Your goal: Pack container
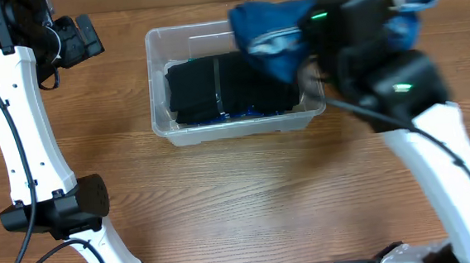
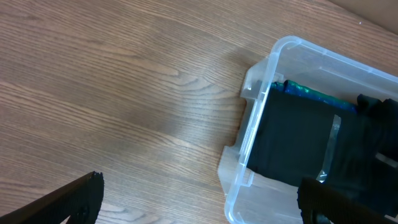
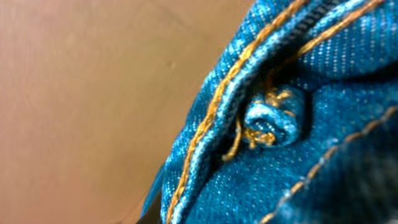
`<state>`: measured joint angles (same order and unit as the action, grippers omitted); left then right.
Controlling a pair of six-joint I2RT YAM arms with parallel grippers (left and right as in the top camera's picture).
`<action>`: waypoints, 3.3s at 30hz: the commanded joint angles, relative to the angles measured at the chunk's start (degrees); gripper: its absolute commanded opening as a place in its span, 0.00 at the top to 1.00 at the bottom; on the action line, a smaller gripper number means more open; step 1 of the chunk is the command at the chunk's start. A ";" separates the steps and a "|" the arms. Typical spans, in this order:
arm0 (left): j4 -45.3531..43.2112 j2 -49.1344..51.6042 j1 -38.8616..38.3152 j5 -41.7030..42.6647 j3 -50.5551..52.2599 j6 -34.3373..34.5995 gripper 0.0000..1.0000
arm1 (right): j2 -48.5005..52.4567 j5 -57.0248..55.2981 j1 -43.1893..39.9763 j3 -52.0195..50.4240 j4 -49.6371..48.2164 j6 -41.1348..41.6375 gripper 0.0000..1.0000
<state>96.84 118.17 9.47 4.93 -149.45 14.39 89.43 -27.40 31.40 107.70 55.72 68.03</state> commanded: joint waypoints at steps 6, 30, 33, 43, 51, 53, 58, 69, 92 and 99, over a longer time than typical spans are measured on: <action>-0.04 -2.03 -0.11 0.44 -0.13 -0.87 0.00 | 12.92 -20.13 11.26 3.17 -12.44 2.51 0.96; -0.04 -2.03 -0.11 0.44 -0.13 -0.87 0.00 | 21.44 -11.45 18.10 3.17 -14.03 2.58 0.00; -0.04 -2.03 -0.11 0.44 -0.13 -0.87 0.00 | 18.95 -11.43 19.87 3.17 -12.26 2.73 0.00; -0.04 -2.03 -0.11 0.44 -0.13 -0.87 0.00 | 17.25 -11.72 19.87 3.17 6.97 -17.66 0.00; -0.04 -2.03 -0.11 0.44 -0.13 -0.87 0.00 | 17.31 2.45 9.55 -1.62 6.91 -32.48 0.73; -0.04 -2.03 -0.11 0.44 -0.13 -0.87 0.00 | 17.31 7.54 6.75 -5.70 3.72 -32.48 0.73; -0.04 -2.03 -0.11 0.44 -0.13 -0.87 0.00 | 18.16 16.87 4.13 -23.17 -14.29 -32.48 0.73; -0.04 -2.03 -0.11 0.44 -0.13 -0.87 0.00 | 16.74 17.40 2.78 -10.27 -6.58 -35.47 0.48; -0.04 -2.03 -0.11 0.44 -0.13 -0.87 0.00 | -10.36 2.19 -6.36 20.15 27.41 -39.58 0.01; -0.04 -2.03 -0.11 0.44 -0.13 -0.87 0.00 | -39.28 18.23 -23.61 -21.70 -3.80 -52.98 0.00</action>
<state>96.82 118.15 9.47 4.91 -149.45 14.39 58.28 -18.68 12.45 99.81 59.09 23.83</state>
